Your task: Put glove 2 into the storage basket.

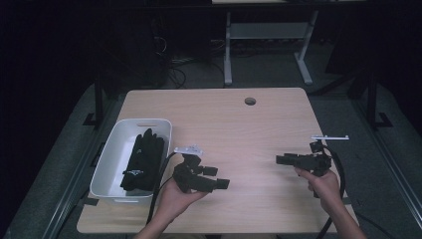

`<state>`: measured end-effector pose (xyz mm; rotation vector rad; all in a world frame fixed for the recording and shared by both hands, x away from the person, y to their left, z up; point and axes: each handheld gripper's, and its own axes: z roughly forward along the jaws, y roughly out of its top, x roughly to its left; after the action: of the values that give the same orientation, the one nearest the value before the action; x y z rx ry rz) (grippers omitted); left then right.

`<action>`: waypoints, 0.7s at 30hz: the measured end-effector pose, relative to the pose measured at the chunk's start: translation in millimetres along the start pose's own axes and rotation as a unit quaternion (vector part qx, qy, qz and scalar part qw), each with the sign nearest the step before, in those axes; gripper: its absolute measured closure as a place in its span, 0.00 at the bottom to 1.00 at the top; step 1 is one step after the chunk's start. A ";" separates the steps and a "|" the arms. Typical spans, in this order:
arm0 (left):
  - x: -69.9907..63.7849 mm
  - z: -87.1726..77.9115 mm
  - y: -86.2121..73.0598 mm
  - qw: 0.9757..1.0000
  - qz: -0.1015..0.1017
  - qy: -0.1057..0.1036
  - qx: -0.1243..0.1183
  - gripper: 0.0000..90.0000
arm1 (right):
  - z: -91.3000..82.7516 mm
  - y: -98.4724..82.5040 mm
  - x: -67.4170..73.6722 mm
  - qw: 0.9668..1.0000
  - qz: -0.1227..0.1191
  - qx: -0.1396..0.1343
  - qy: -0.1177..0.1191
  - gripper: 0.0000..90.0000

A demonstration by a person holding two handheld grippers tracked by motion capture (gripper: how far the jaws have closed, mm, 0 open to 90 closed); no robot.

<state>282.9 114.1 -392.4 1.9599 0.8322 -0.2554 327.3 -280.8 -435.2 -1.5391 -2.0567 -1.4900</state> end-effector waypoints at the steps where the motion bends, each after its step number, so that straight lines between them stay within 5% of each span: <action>1: -0.4 1.0 -1.3 1.000 -0.001 0.000 0.001 0.28 | -0.5 -1.4 -0.5 1.000 0.000 0.001 0.000 0.34; 21: -4.6 16.5 -28.9 1.000 0.008 -0.010 0.011 0.28 | -3.3 -28.4 -9.6 1.000 -0.009 0.001 -0.001 0.33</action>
<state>263.4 107.2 -418.8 1.9802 0.8043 -0.2754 307.6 -288.4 -456.8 -1.5258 -2.0784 -1.4923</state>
